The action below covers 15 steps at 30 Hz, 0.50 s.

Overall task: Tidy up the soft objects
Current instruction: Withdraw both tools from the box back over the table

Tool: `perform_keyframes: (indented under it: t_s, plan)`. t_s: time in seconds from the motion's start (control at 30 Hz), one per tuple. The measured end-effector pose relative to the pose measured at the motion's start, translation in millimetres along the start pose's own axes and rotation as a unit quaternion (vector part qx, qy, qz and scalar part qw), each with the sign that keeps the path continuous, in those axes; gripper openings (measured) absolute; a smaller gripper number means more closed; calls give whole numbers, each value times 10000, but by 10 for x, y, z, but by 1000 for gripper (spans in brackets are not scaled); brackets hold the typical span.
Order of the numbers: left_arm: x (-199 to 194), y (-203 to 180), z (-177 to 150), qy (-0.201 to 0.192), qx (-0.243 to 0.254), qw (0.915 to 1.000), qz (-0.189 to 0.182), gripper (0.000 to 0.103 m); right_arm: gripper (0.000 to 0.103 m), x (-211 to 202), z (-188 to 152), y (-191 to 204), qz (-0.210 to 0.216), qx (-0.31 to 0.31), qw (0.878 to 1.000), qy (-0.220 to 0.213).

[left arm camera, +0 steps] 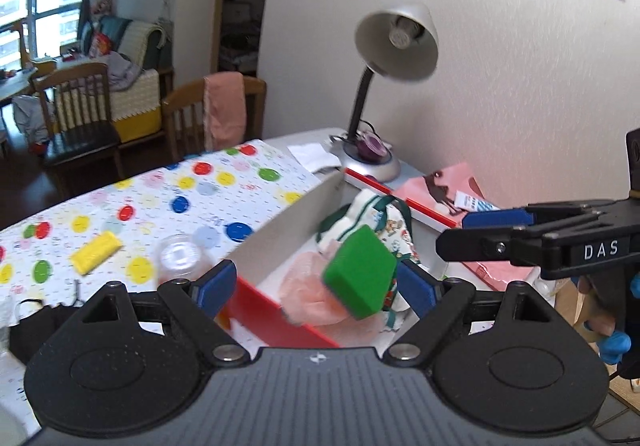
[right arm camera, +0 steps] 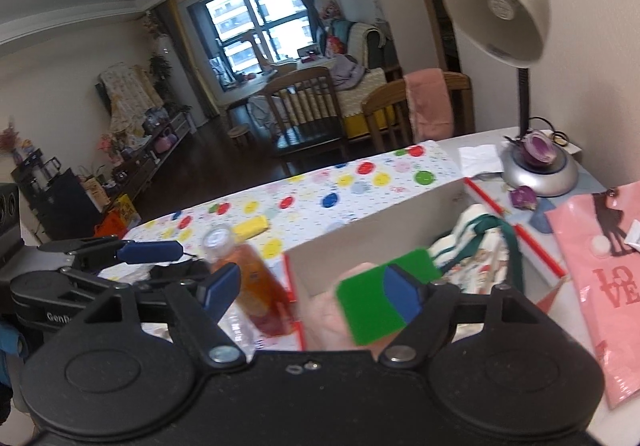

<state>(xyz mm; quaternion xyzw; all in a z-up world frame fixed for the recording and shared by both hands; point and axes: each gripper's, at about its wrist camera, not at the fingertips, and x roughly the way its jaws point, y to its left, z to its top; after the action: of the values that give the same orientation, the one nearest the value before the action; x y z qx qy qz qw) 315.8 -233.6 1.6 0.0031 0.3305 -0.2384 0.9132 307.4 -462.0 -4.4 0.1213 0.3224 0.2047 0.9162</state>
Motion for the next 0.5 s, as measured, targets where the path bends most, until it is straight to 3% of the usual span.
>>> perform_keyframes:
  t_s: [0.17,0.27,0.5]
  plan:
    - [-351,250,-115,-129,-90,9997,169,88,83,-15,-101,351,123,-118,9998,-50]
    - [-542,439,-211,-174,-228,9994,200,96,86,-1,-176,568,151,-221,9996,-43]
    - [-888,905,-481,-200,-484,9978,415,101,96,169,-406,1033,265,-453,9985,133]
